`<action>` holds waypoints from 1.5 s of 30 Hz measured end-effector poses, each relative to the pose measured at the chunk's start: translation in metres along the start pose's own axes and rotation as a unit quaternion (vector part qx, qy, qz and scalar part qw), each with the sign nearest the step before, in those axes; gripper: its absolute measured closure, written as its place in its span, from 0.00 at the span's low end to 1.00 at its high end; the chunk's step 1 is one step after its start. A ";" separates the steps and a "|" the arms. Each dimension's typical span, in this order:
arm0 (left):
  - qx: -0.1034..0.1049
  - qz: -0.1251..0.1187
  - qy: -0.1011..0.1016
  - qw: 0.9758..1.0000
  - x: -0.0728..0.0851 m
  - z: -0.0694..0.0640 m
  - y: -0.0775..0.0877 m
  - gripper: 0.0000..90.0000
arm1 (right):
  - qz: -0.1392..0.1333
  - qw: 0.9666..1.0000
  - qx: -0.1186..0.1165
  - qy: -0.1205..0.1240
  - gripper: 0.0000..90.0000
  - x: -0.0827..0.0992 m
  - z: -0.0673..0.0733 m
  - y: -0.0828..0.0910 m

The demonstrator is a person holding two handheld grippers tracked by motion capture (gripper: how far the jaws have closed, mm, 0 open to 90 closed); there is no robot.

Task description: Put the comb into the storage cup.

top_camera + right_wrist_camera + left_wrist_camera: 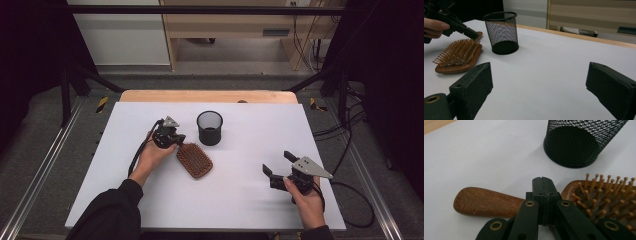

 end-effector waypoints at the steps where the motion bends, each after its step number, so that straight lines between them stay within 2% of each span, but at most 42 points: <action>1: 0.001 0.001 0.002 1.000 0.000 0.000 -0.001 1.00 | 0.000 1.000 0.000 0.000 0.08 0.000 0.000 0.000; 10: 0.004 0.013 -0.003 1.000 0.000 0.000 -0.008 1.00 | -0.001 1.000 -0.001 -0.001 0.08 0.000 0.000 0.000; 14: -0.003 0.026 -0.011 1.000 -0.001 -0.002 -0.010 1.00 | -0.001 1.000 -0.002 0.000 0.08 0.000 0.000 0.000; 20: -0.001 0.025 -0.015 1.000 -0.001 -0.005 -0.012 1.00 | -0.001 1.000 -0.004 -0.002 0.08 0.000 0.000 0.000; 30: -0.013 0.042 -0.036 0.998 0.000 -0.008 -0.006 1.00 | 0.001 1.000 -0.009 -0.001 0.08 0.000 0.001 0.000; 45: -0.013 0.064 -0.047 0.997 0.006 -0.008 0.003 1.00 | 0.000 1.000 -0.011 -0.002 0.08 0.000 0.001 0.000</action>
Point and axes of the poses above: each handheld gripper's, and its own axes: y roughly backward along the jaws, x roughly out of its underside, z roughly to its left, the point moved 1 cm from there along -y, roughly forward along the jaws, and after that the axes turned 9 degrees about z, right-handed, at the moved point
